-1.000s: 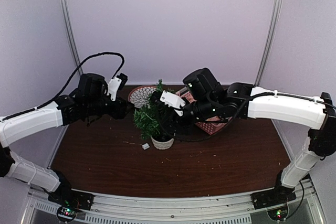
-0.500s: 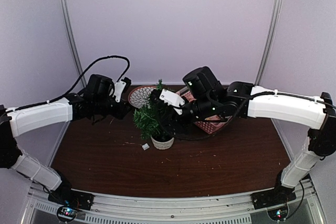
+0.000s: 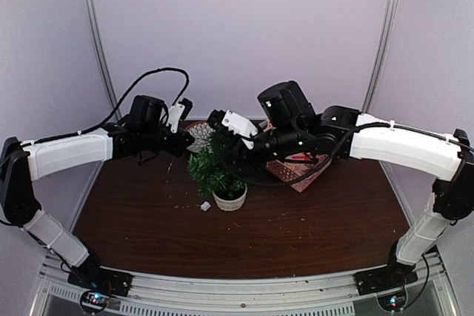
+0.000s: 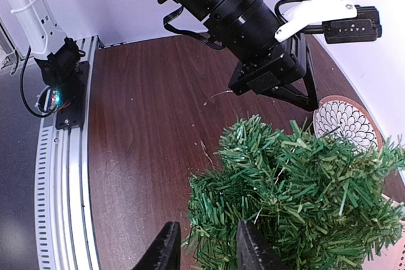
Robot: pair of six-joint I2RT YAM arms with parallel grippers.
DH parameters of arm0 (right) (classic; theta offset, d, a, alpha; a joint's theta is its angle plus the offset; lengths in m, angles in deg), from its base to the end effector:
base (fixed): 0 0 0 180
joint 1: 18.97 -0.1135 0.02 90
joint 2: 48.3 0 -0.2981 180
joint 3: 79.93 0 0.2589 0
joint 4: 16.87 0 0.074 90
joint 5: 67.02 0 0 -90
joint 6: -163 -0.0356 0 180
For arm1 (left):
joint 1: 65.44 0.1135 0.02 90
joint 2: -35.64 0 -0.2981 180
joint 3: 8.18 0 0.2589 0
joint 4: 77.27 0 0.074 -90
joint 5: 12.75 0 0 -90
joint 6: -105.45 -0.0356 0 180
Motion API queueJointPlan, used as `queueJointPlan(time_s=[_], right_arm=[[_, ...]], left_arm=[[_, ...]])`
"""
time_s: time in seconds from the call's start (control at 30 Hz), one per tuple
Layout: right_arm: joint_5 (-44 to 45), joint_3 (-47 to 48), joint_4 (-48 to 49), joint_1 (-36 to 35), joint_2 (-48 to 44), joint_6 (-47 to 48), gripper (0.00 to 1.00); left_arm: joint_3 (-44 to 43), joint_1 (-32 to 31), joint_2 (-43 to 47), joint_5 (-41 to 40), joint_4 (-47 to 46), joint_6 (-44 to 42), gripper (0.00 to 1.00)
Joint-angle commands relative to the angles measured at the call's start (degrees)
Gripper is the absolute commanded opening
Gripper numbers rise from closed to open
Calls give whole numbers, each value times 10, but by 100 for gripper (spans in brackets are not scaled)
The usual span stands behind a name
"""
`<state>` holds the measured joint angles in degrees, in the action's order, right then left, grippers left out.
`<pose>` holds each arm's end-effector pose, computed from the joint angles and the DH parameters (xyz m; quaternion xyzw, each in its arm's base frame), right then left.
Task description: Decorate the small christmas tree
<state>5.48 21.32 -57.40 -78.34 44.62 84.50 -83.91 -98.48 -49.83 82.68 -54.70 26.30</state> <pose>0.1858 0.3348 0.3912 -0.5616 0.6624 0.3155 0.3826 0.2866 -0.1904 0.3084 0.1908 0.8542 -0.2186 0.4315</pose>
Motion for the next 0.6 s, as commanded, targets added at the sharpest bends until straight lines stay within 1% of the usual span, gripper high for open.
queueJointPlan(time_s=[0.0,0.17,0.33,0.4,0.57], right_arm=[[18,35,8,-1,24,-5,31],[60,60,-11,-3,52,-9,25],[95,66,-23,-9,71,-7,24],[107,66,-25,-9,75,-7,24],[121,68,-36,-10,86,-11,25]], left_arm=[[-20,3,-19,19,-26,-10,0],[-12,4,-34,6,-16,-5,2],[-4,4,-39,-2,-14,-1,7],[1,4,-36,-1,-15,-1,11],[28,6,-8,0,-24,4,27]])
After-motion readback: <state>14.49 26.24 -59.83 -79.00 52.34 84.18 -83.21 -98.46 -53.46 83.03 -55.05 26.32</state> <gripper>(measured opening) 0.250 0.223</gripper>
